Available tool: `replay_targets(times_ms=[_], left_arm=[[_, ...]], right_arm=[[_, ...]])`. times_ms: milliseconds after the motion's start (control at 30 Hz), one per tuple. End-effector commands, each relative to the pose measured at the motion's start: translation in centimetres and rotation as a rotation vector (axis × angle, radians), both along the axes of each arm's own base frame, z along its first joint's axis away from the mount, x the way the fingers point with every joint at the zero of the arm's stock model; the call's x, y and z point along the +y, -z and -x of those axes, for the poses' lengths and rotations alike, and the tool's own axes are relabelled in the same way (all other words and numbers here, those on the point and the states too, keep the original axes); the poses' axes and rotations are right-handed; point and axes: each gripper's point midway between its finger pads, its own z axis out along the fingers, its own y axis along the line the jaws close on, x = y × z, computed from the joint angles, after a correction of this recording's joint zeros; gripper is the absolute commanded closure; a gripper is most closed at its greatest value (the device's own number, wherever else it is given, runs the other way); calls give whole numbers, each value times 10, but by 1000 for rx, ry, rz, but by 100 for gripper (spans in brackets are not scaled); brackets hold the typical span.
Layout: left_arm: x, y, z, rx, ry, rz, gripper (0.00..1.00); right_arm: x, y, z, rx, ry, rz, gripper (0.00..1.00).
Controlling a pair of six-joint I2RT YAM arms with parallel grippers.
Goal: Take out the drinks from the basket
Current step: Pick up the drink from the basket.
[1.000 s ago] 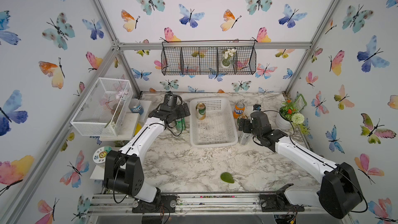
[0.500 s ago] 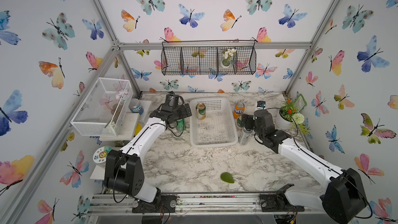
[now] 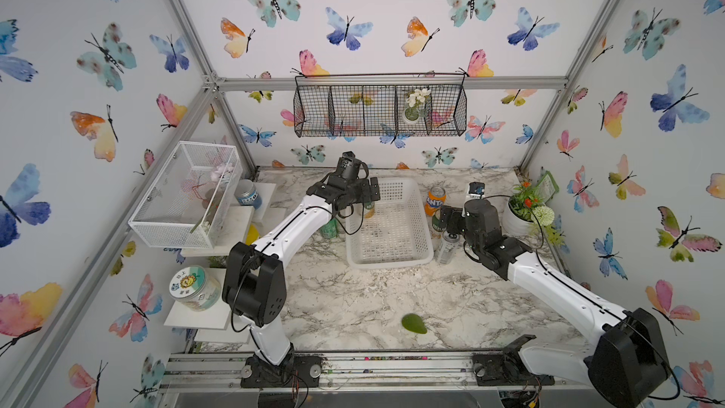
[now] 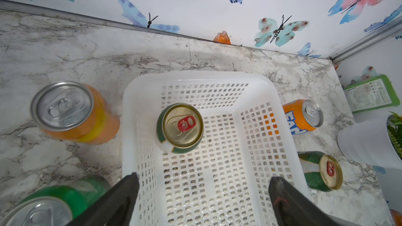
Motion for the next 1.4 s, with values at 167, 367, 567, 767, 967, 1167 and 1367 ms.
replay_targets(times_ms=[167, 367, 567, 767, 967, 1167, 1367], left_arm=[[6, 42, -34, 49, -70, -161, 0], [5, 63, -48, 71, -91, -177, 1], [10, 82, -54, 112, -98, -169, 5], [6, 97, -56, 133, -82, -179, 8], [6, 111, -58, 155, -74, -223, 12], [10, 112, -56, 159, -81, -249, 19], [8, 104, -59, 140, -77, -243, 25]], right_arm=[[-7, -18, 2, -60, 20, -5, 5], [-6, -18, 2, -61, 15, -8, 5], [-6, -20, 3, -67, 13, -13, 5], [-5, -19, 2, -64, 6, -15, 4], [-5, -17, 2, -60, 7, -14, 4], [-5, -16, 1, -57, 10, -11, 4], [-6, -19, 0, -62, 14, -12, 4]])
